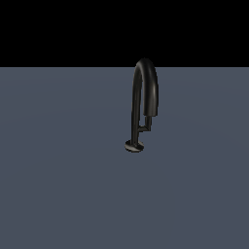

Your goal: Turn on the faucet by rotating a designated handle.

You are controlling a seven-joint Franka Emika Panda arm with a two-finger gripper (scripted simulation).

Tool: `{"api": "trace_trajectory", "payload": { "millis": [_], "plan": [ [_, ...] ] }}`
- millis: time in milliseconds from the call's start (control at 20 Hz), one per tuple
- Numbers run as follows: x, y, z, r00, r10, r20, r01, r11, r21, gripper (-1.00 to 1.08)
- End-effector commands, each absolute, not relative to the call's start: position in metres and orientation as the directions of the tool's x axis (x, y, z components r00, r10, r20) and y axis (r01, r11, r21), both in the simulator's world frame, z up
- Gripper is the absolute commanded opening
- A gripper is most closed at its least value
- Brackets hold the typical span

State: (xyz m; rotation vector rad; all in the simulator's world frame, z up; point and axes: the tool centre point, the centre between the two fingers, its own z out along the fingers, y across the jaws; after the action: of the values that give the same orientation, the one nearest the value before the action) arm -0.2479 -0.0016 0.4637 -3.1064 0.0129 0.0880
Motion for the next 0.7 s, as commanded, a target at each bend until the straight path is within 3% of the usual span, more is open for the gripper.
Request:
{"api": "trace_trajectory", "payload": {
  "millis": [0, 650],
  "plan": [
    [-0.248, -0.002, 0.464, 0.998, -0.007, -0.057, -0.009, -0.999, -0.034, -1.00],
    [-0.226, -0.002, 0.461, 0.992, -0.057, -0.114, -0.066, -0.995, -0.078, -1.00]
  ]
}}
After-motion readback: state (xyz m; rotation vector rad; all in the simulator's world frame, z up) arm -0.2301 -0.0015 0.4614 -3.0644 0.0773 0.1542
